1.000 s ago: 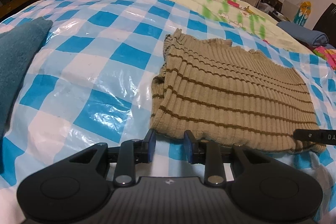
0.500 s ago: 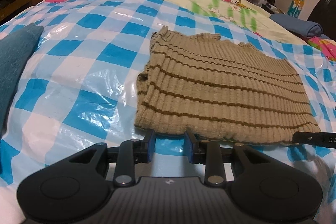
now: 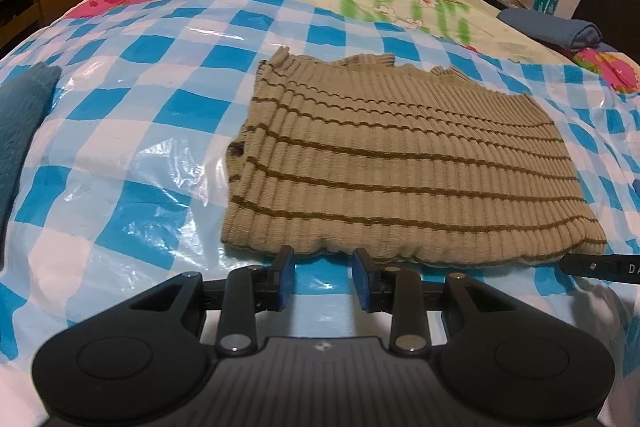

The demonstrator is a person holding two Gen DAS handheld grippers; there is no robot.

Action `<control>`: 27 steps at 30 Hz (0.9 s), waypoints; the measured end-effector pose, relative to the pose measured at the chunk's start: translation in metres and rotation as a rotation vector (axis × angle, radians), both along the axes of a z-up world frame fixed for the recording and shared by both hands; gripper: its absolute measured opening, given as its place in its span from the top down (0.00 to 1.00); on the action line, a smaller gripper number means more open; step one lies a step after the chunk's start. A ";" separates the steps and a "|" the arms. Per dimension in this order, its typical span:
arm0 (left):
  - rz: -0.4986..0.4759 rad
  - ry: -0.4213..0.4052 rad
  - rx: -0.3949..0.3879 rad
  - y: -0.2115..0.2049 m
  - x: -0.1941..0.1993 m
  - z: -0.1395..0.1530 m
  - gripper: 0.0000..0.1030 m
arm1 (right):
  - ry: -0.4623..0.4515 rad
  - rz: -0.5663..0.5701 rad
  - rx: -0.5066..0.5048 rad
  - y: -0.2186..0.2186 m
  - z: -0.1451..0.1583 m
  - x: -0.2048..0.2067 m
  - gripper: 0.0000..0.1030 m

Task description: Fold small clothes

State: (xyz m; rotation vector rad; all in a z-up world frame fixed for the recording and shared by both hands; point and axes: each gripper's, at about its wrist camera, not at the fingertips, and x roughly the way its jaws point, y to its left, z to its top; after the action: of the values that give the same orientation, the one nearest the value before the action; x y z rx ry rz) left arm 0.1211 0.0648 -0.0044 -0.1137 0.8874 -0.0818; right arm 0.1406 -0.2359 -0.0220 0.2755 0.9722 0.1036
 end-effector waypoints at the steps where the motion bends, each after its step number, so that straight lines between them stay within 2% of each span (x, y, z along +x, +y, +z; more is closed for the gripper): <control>1: -0.003 0.001 0.002 -0.001 0.000 0.000 0.63 | 0.002 -0.005 0.004 -0.002 -0.001 -0.001 0.82; 27: -0.073 0.032 0.044 -0.031 0.004 -0.005 0.63 | 0.003 -0.058 0.072 -0.027 -0.009 -0.006 0.82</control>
State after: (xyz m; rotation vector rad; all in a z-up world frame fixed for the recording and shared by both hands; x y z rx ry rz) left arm 0.1246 0.0341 -0.0090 -0.0420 0.9245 -0.1287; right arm 0.1346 -0.2625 -0.0313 0.3702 0.9635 0.0857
